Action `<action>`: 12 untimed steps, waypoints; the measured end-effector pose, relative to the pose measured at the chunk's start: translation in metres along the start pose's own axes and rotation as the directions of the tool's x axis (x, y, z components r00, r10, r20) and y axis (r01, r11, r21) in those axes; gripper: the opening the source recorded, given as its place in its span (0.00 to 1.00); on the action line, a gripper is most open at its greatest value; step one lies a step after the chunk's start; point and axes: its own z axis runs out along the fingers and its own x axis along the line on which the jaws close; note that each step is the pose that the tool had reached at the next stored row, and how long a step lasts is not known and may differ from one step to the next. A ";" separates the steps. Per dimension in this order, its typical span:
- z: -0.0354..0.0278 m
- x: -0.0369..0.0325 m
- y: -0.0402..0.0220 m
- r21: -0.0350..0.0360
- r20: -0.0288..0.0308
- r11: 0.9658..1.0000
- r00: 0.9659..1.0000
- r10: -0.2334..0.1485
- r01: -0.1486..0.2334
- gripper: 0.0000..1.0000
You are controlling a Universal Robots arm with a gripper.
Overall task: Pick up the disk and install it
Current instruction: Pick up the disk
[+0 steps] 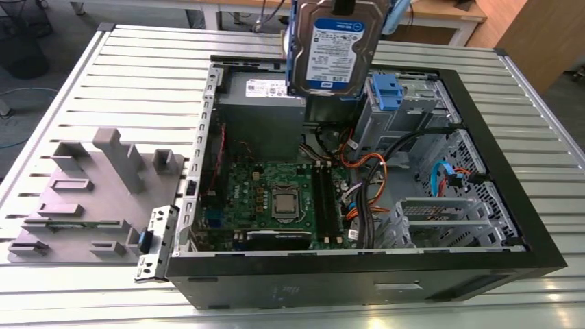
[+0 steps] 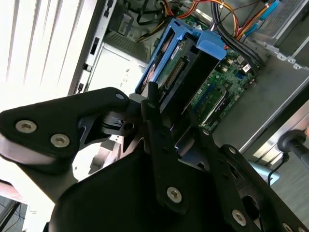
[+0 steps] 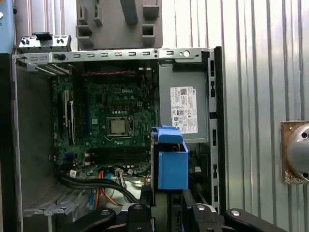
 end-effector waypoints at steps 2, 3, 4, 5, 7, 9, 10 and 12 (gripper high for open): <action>0.0000 -0.0003 -0.0049 0.000 0.000 1.000 1.000 0.000 0.000 0.35; 0.0001 -0.0004 -0.0072 0.000 0.000 1.000 1.000 0.000 0.000 0.35; 0.0001 -0.0005 -0.0092 0.000 0.000 1.000 1.000 0.000 0.000 0.35; 0.0001 -0.0007 -0.0112 0.000 0.000 1.000 1.000 0.000 0.000 0.35; 0.0001 -0.0007 -0.0133 0.000 0.000 1.000 1.000 0.000 0.000 0.35; 0.0002 -0.0007 -0.0133 0.000 0.000 1.000 1.000 0.000 0.000 0.35; 0.0001 -0.0008 -0.0134 0.000 0.000 1.000 1.000 0.000 0.000 0.35; 0.0001 -0.0008 -0.0134 0.000 0.000 1.000 1.000 0.000 0.000 0.35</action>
